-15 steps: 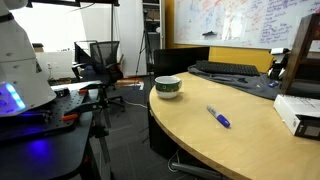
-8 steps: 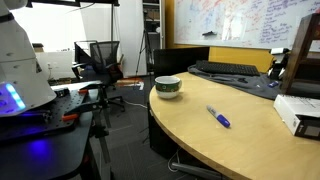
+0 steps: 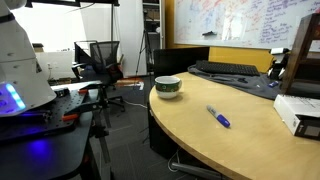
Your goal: Put the marker in the green/white mug
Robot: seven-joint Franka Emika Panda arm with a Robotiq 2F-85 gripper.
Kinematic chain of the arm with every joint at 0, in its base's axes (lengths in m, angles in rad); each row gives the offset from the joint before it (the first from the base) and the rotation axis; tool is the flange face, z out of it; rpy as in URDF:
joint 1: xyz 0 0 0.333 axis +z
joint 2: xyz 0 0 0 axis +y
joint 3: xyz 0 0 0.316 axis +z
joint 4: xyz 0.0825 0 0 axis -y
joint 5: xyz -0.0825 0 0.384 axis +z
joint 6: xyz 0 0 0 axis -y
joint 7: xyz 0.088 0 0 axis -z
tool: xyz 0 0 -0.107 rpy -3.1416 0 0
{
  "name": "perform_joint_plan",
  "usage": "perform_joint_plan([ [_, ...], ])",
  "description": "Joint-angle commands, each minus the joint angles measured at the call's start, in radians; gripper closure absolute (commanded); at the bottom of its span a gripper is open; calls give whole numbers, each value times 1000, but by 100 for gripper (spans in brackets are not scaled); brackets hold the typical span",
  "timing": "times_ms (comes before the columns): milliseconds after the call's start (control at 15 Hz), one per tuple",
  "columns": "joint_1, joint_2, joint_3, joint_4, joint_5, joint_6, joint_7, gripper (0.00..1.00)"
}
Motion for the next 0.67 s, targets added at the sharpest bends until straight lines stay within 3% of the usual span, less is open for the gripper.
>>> perform_joint_plan([
  [0,16,128,-53,34,21,142,-218,0],
  [333,-6,282,-70,57,76,309,-553,0],
  [600,-32,389,-46,89,149,377,-826,0],
])
